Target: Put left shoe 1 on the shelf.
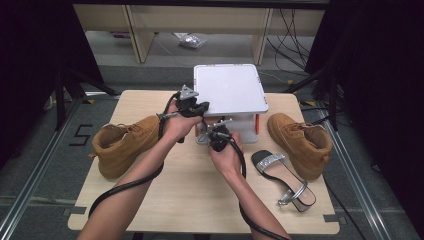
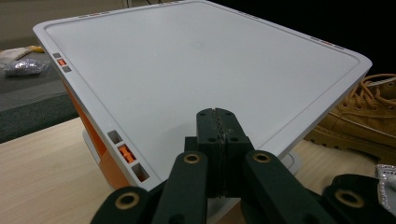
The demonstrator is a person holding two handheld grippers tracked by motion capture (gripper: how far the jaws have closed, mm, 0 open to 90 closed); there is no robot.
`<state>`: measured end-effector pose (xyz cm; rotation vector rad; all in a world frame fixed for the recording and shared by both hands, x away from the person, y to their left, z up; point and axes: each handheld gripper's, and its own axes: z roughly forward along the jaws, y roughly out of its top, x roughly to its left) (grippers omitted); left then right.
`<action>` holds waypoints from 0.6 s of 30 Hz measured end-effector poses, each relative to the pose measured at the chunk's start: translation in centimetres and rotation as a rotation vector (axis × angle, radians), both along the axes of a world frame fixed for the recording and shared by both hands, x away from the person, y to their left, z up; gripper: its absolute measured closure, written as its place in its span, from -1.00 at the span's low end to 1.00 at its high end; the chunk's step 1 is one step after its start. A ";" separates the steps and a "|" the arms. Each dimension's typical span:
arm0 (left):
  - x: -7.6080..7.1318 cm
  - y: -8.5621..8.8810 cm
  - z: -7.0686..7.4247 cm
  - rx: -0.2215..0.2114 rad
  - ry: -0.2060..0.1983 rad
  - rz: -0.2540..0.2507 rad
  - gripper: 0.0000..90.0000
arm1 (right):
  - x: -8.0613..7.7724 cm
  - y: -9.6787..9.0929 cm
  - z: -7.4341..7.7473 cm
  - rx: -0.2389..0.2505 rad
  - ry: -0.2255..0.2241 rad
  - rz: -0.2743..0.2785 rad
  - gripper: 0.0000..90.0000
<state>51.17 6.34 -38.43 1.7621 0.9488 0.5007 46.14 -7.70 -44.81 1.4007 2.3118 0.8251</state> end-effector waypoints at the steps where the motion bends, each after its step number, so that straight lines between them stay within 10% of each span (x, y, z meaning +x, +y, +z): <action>1: 0.0 0.0 0.0 0.000 -0.001 0.000 0.97 | 0.0 0.0 0.0 0.000 0.003 -0.001 1.00; 18: 0.0 0.0 0.0 0.001 0.000 0.001 0.97 | 0.9 0.3 -0.2 0.004 -0.010 -0.014 1.00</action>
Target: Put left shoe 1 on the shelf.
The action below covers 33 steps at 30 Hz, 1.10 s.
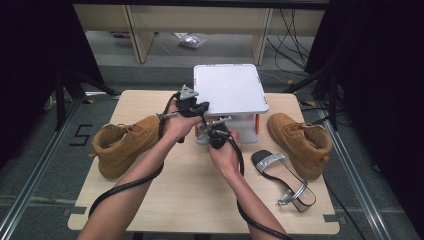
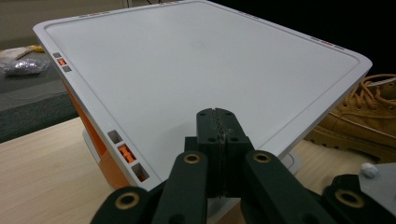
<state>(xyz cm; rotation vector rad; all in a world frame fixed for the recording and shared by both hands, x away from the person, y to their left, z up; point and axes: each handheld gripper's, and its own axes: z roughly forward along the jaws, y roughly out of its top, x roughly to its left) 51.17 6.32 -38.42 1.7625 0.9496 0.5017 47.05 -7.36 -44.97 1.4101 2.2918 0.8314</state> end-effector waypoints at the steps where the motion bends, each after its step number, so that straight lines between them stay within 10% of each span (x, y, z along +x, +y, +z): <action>1: 0.0 0.0 0.0 0.000 0.000 0.000 0.97 | 0.1 0.0 0.0 -0.005 -0.007 0.003 1.00; 33: 0.0 0.0 0.0 -0.003 -0.001 0.001 0.97 | 1.7 0.2 -1.2 0.021 -0.052 -0.027 1.00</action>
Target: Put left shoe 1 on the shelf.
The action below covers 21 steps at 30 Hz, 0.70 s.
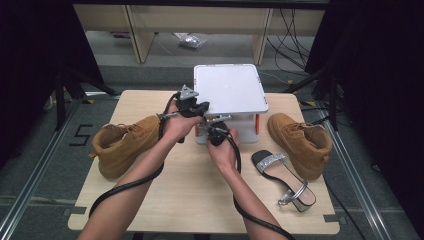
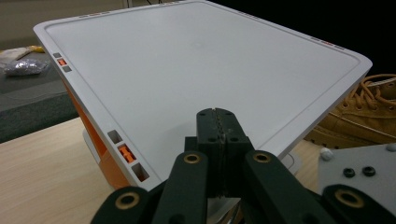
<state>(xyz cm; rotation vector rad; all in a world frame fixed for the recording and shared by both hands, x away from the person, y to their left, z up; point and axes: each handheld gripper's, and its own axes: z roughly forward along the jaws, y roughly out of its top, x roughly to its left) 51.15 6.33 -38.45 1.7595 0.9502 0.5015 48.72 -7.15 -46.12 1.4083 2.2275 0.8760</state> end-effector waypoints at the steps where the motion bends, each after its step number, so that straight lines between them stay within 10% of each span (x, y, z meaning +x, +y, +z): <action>1: 0.0 0.0 0.0 -0.001 0.000 0.000 0.97 | 0.1 0.1 0.0 0.002 0.000 -0.002 1.00; 21: 0.0 0.0 0.0 0.003 0.000 -0.001 0.97 | -0.5 -1.3 -0.9 0.030 0.006 -0.032 1.00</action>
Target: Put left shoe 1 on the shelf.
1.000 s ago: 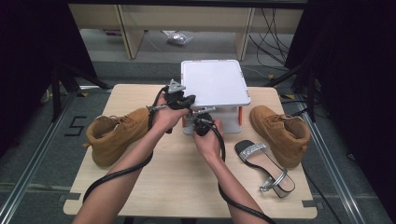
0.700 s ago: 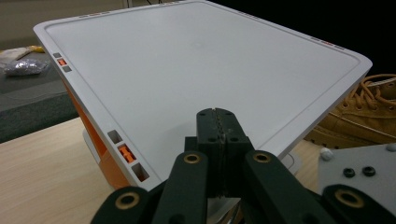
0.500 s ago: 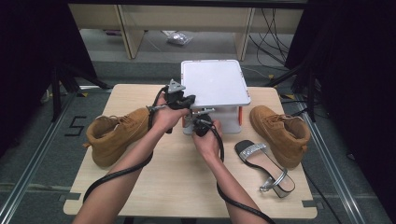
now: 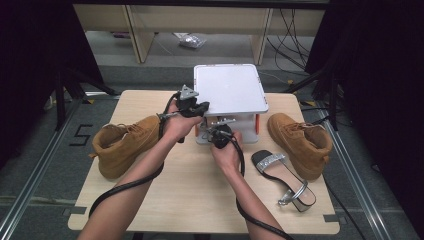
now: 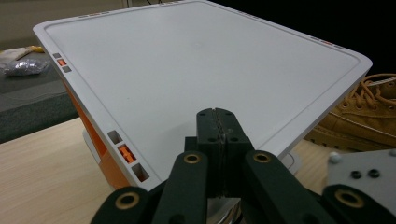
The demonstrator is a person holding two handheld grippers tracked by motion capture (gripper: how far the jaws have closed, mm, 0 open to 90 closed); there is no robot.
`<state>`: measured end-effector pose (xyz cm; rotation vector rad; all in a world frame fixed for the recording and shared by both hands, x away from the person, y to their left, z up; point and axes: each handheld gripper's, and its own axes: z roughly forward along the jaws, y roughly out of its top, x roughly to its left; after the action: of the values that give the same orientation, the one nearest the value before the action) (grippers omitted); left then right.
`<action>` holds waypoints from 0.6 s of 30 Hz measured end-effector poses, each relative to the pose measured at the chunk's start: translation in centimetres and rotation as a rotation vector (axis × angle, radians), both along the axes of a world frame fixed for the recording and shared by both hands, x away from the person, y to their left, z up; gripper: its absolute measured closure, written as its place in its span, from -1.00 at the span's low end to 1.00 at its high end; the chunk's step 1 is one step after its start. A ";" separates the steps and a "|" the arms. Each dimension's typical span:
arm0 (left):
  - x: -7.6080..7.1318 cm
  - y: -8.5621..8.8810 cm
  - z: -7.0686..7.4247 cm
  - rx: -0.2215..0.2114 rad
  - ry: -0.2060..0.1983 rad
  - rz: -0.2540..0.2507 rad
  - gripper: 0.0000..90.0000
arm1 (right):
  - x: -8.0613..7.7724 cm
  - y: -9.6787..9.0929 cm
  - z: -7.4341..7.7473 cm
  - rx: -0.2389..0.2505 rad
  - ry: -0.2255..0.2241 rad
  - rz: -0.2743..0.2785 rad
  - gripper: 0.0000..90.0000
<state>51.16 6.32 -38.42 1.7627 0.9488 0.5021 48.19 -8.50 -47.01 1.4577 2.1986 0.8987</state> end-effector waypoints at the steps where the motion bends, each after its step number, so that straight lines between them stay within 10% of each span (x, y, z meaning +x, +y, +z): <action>1: 0.0 0.0 0.0 0.000 0.000 0.000 0.97 | 0.0 0.0 0.0 0.000 0.000 0.000 1.00; 18: 0.0 0.0 0.0 0.002 0.000 -0.001 0.97 | 1.0 0.2 0.0 0.018 -0.013 -0.015 1.00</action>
<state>51.18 6.32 -38.40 1.7649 0.9478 0.5021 49.15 -8.31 -46.99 1.4706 2.1722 0.9229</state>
